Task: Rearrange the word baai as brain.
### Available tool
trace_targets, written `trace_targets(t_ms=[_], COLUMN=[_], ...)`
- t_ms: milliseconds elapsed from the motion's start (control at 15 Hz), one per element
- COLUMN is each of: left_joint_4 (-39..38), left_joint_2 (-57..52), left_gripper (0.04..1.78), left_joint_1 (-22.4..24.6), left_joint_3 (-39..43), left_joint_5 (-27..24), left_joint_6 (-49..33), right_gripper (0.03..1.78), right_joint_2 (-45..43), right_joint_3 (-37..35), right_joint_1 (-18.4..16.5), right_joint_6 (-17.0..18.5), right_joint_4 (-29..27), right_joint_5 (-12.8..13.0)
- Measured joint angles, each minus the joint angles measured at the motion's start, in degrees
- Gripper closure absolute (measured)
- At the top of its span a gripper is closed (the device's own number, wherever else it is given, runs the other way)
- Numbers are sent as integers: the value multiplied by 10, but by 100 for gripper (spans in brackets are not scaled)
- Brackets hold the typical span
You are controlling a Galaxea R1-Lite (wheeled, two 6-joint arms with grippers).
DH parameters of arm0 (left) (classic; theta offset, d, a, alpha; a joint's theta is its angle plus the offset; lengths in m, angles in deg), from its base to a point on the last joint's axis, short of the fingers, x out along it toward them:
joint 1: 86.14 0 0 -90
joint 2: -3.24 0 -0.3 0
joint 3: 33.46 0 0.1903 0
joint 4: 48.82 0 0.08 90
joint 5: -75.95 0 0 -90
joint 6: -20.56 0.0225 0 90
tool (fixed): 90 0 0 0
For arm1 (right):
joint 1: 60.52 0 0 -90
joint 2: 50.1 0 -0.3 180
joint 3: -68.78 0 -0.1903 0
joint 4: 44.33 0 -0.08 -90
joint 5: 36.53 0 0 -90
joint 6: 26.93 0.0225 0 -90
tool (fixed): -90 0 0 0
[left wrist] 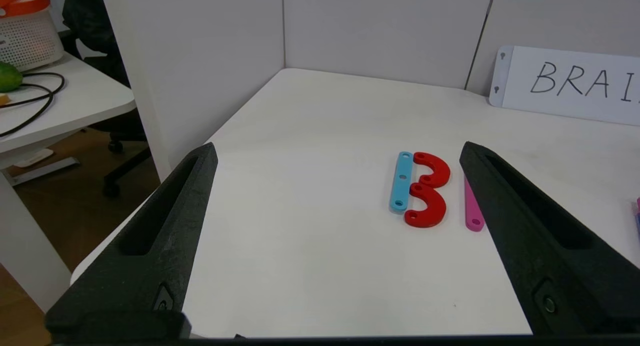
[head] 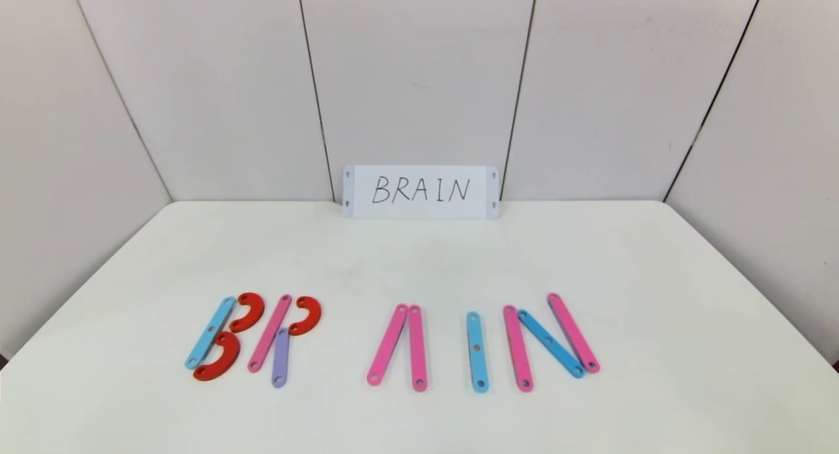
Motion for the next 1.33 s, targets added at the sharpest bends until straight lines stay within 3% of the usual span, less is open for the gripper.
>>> trace_targets(t_ms=[200, 600, 800, 1333], left_joint_4=[-11, -12, -12, 2], left_joint_2=[0, 0, 0, 0], left_gripper=[12, 12, 12, 12], left_joint_1=[0, 0, 0, 0], left_joint_3=[13, 32, 38, 38], left_joint_5=[-3, -5, -10, -73], left_joint_6=[2, 2, 2, 47], right_gripper=[8, 8, 8, 8], right_joint_2=[0, 0, 0, 0], right_joint_3=[0, 0, 0, 0], right_joint_1=[0, 0, 0, 0], right_joint_6=[-5, 38, 40, 38], right_joint_4=[-20, -109, -122, -170], right_joint_5=[-33, -35, -40, -96])
